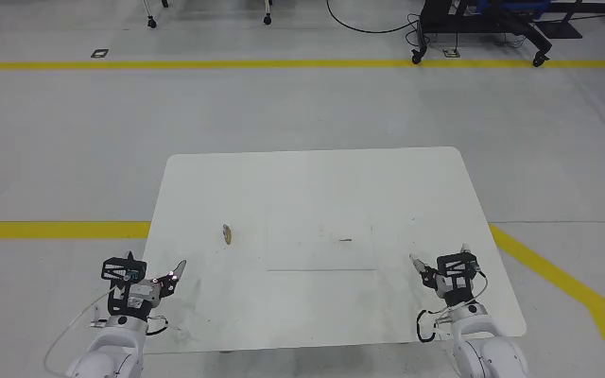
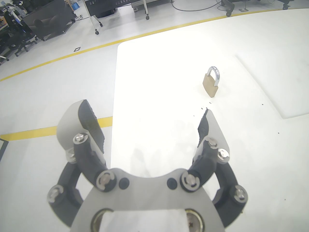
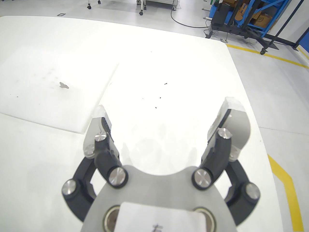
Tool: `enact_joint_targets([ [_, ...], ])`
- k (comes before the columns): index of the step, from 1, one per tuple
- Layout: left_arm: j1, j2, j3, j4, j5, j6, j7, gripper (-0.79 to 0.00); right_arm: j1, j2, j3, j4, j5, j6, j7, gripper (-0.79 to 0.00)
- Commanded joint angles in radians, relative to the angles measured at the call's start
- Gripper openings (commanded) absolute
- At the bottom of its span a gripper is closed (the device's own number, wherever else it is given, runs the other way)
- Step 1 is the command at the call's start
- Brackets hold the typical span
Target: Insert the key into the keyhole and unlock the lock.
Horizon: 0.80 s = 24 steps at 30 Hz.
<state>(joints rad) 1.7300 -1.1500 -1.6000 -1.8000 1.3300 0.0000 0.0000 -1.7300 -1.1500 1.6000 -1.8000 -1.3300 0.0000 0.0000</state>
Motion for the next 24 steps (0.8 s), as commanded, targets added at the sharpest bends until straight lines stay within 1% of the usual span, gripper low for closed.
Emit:
enact_joint_targets([
  [1, 0.0, 0.0, 0.0, 0.0, 0.0, 0.0, 0.0, -0.001, 0.0, 0.0, 0.0, 0.0, 0.0, 0.0, 0.0, -0.001],
  [7, 0.0, 0.0, 0.0, 0.0, 0.0, 0.0, 0.0, 0.0, 0.001, 0.0, -0.001, -0.001, -0.001, -0.003, 0.0, 0.0],
  [9, 0.0, 0.0, 0.0, 0.0, 0.0, 0.0, 0.0, 0.0, 0.025, 0.0, -0.02, -0.006, -0.009, -0.044, 0.017, 0.0],
  [12, 0.0, 0.0, 0.0, 0.0, 0.0, 0.0, 0.0, 0.0, 0.098, -0.001, -0.067, 0.01, -0.019, -0.117, 0.057, 0.0],
  [14, 0.0, 0.0, 0.0, 0.0, 0.0, 0.0, 0.0, 0.0, 0.149, -0.001, -0.104, 0.035, -0.018, -0.195, 0.086, 0.0],
  [17, 0.0, 0.0, 0.0, 0.0, 0.0, 0.0, 0.0, 0.0, 0.245, 0.003, -0.152, 0.097, -0.032, -0.362, 0.149, 0.0],
  [20, 0.0, 0.0, 0.0, 0.0, 0.0, 0.0, 0.0, 0.0, 0.345, 0.005, -0.199, 0.174, -0.062, -0.491, 0.205, 0.0],
  [24, 0.0, 0.0, 0.0, 0.0, 0.0, 0.0, 0.0, 0.0, 0.462, 0.002, -0.25, 0.272, -0.065, -0.58, 0.268, 0.0],
])
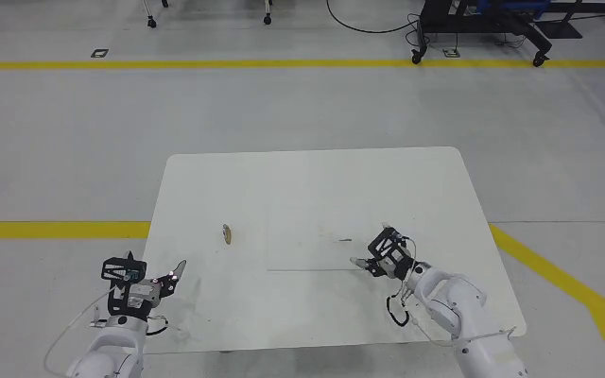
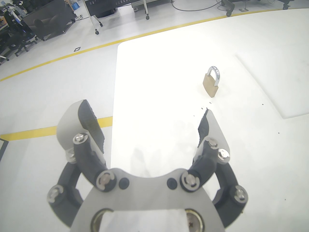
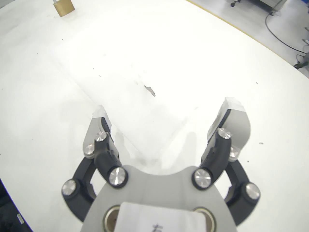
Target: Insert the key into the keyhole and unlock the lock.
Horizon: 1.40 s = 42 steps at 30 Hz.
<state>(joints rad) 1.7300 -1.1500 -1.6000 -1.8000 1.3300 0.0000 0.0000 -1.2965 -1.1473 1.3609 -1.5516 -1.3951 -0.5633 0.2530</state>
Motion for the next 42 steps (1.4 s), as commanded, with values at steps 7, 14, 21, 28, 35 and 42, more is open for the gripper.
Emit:
enact_joint_targets([
  [7, 0.0, 0.0, 0.0, 0.0, 0.0, 0.0, 0.0, 0.0, 0.151, -0.013, -0.091, 0.143, 0.033, -0.088, 0.071, -0.4],
  [14, 0.0, 0.0, 0.0, 0.0, 0.0, 0.0, 0.0, 0.0, 0.206, -0.022, -0.159, 0.186, 0.006, -0.088, 0.11, -0.496],
  [21, 0.0, 0.0, 0.0, 0.0, 0.0, 0.0, 0.0, 0.0, 0.217, -0.023, -0.172, 0.202, -0.007, -0.06, 0.117, -0.785],
  [28, 0.0, 0.0, 0.0, 0.0, 0.0, 0.0, 0.0, 0.0, 0.179, -0.009, -0.114, 0.158, 0.01, -0.063, 0.09, -0.785],
  [35, 0.0, 0.0, 0.0, 0.0, 0.0, 0.0, 0.0, 0.0, 0.164, -0.003, -0.104, 0.139, 0.005, -0.082, 0.072, -0.785],
  [42, 0.0, 0.0, 0.0, 0.0, 0.0, 0.0, 0.0, 0.0, 0.164, -0.003, -0.104, 0.139, 0.005, -0.082, 0.072, -0.785],
])
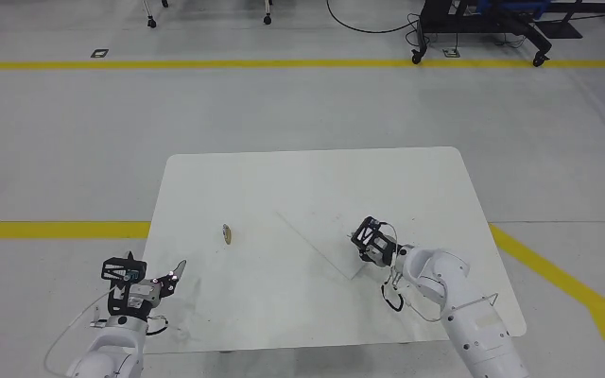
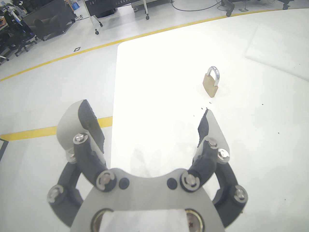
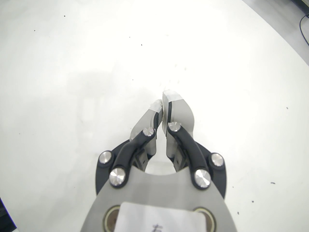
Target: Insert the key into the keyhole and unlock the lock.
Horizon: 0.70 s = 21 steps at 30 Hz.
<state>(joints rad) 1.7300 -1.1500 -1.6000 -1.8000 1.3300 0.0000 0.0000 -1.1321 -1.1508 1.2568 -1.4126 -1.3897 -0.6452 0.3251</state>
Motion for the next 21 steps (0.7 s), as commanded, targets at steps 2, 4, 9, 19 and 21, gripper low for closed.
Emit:
enact_joint_targets([
  [2, 0.0, 0.0, 0.0, 0.0, 0.0, 0.0, 0.0, 0.0, -0.016, -0.001, -0.003, -0.01, 0.046, -0.026, -0.05, -0.785],
  [4, 0.0, 0.0, 0.0, 0.0, 0.0, 0.0, 0.0, 0.0, -0.028, 0.0, 0.006, -0.014, 0.086, -0.047, -0.098, -0.785],
  [9, 0.0, 0.0, 0.0, 0.0, 0.0, 0.0, 0.0, 0.0, -0.047, 0.0, -0.002, -0.023, 0.134, -0.087, -0.159, -0.785],
  [19, 0.0, 0.0, 0.0, 0.0, 0.0, 0.0, 0.0, 0.0, -0.052, 0.0, 0.002, -0.02, 0.129, -0.072, -0.168, -0.785],
  [21, -0.005, -0.001, -0.008, -0.007, -0.039, -0.018, -0.004, 0.0, -0.052, 0.0, 0.002, -0.02, 0.129, -0.072, -0.168, -0.785],
])
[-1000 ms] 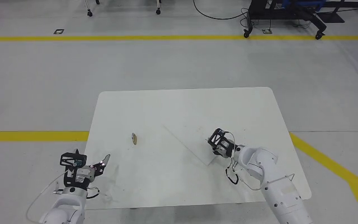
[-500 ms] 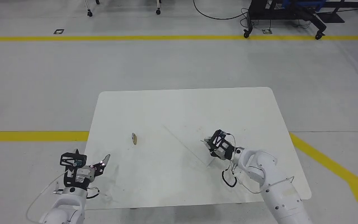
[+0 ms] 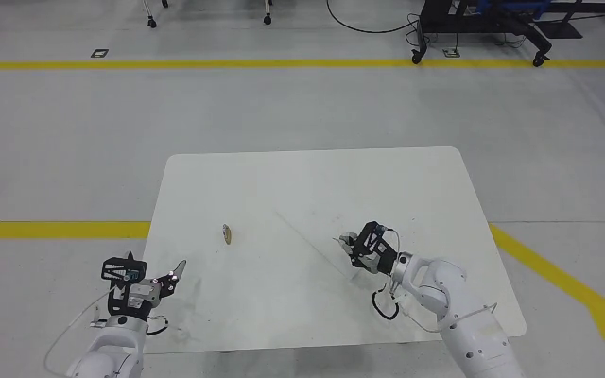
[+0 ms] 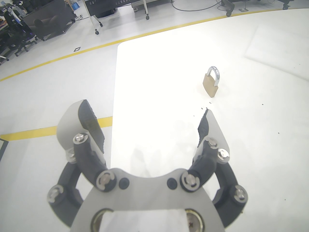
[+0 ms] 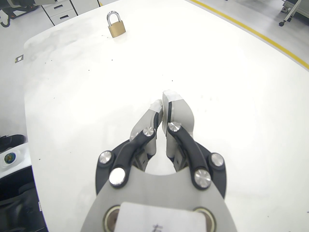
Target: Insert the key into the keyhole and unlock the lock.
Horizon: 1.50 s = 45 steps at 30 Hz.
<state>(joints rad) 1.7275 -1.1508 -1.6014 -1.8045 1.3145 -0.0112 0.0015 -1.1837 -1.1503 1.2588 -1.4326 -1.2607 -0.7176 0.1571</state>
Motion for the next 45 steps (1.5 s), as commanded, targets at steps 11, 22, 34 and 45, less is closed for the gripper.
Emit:
enact_joint_targets([
  [11, -0.069, 0.014, -0.024, -0.067, -0.345, -0.481, -0.135, 0.0, 0.01, -0.007, -0.031, 0.035, 0.155, -0.099, -0.018, -0.785],
  [22, -0.235, 0.03, 0.065, 0.044, -0.796, -0.655, -0.489, 0.0, 0.092, -0.001, -0.098, 0.148, 0.61, -0.295, 0.064, -0.785],
  [34, -0.449, 0.057, 0.293, 0.36, -1.744, -0.84, -0.97, -0.062, 0.1, -0.008, -0.176, 0.179, 0.807, -0.295, 0.151, -0.785],
  [45, -0.593, 0.093, 0.482, 0.439, -1.745, -0.847, -0.963, -0.366, 0.2, 0.002, -0.309, 0.242, 1.316, -0.295, 0.527, -0.785],
])
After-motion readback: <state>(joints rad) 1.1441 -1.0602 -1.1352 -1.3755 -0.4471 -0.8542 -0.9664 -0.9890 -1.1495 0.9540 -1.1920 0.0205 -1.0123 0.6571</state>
